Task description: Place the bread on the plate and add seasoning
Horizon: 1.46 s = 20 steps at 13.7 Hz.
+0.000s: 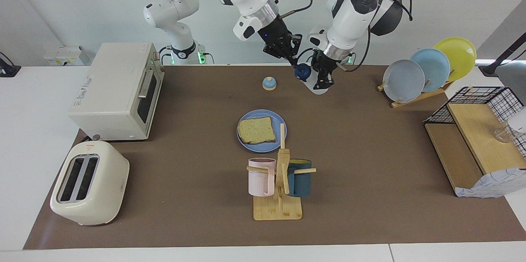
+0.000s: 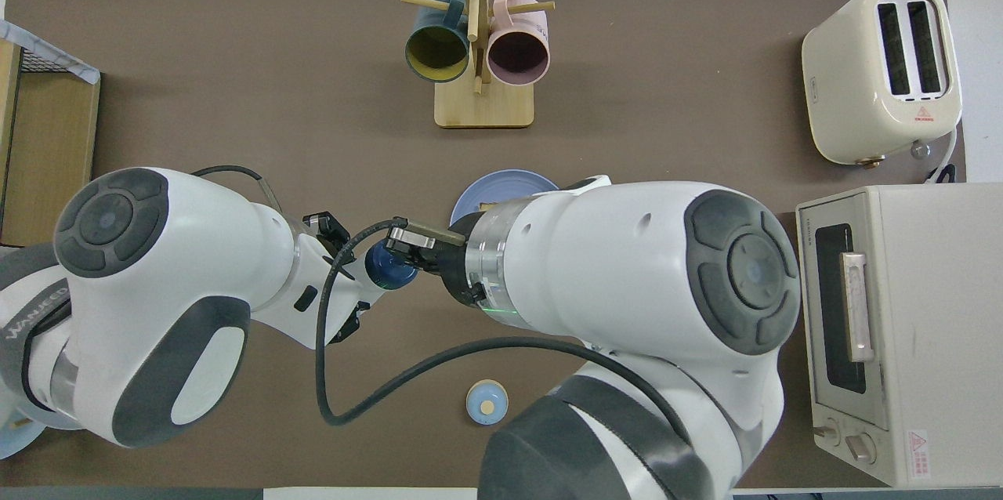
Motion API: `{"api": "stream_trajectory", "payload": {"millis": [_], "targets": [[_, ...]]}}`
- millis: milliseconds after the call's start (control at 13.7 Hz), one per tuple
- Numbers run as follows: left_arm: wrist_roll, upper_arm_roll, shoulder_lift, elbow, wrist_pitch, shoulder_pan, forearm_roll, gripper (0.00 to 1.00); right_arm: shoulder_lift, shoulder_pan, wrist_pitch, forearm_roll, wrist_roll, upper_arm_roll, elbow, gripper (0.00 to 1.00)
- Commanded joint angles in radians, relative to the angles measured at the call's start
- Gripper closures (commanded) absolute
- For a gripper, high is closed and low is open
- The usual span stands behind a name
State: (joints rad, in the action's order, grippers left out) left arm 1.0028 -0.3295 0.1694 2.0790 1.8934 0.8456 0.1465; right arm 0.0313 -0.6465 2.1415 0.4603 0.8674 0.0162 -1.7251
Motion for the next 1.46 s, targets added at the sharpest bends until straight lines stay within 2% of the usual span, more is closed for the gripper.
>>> {"api": "stream_trajectory", "payload": {"millis": [0, 513, 586, 659, 806, 1025, 1172, 1392], "targets": [[0.01, 0.001, 0.032, 0.029, 0.018, 0.0, -0.002, 1.0, -0.005, 0.016, 0.02, 0.015, 0.064, 0.002, 0.008, 1.0], [0.007, 0.001, 0.032, 0.03, 0.015, 0.0, -0.002, 1.0, -0.011, 0.037, 0.035, 0.023, 0.101, -0.01, -0.001, 1.0], [0.007, 0.001, 0.032, 0.03, 0.015, 0.0, -0.002, 1.0, -0.013, 0.039, 0.037, 0.021, 0.093, -0.01, -0.004, 0.62], [0.005, 0.001, 0.032, 0.029, 0.015, 0.0, -0.004, 1.0, -0.014, 0.042, 0.031, 0.018, 0.084, -0.012, -0.004, 0.01], [0.001, 0.0, 0.032, 0.029, 0.019, 0.001, -0.004, 1.0, -0.016, 0.091, -0.003, 0.003, 0.023, -0.013, -0.008, 0.0], [-0.015, 0.0, 0.019, 0.018, 0.029, 0.006, -0.007, 1.0, -0.016, 0.235, -0.136, -0.04, -0.228, -0.015, -0.002, 0.0], [-0.038, 0.0, 0.004, -0.003, 0.027, 0.006, -0.04, 1.0, -0.016, 0.333, -0.207, -0.17, -0.405, -0.013, 0.005, 0.0], [-0.157, 0.05, -0.124, -0.123, 0.0, 0.024, -0.221, 1.0, -0.008, 0.436, -0.338, -0.401, -0.582, -0.013, 0.051, 0.0]]}}
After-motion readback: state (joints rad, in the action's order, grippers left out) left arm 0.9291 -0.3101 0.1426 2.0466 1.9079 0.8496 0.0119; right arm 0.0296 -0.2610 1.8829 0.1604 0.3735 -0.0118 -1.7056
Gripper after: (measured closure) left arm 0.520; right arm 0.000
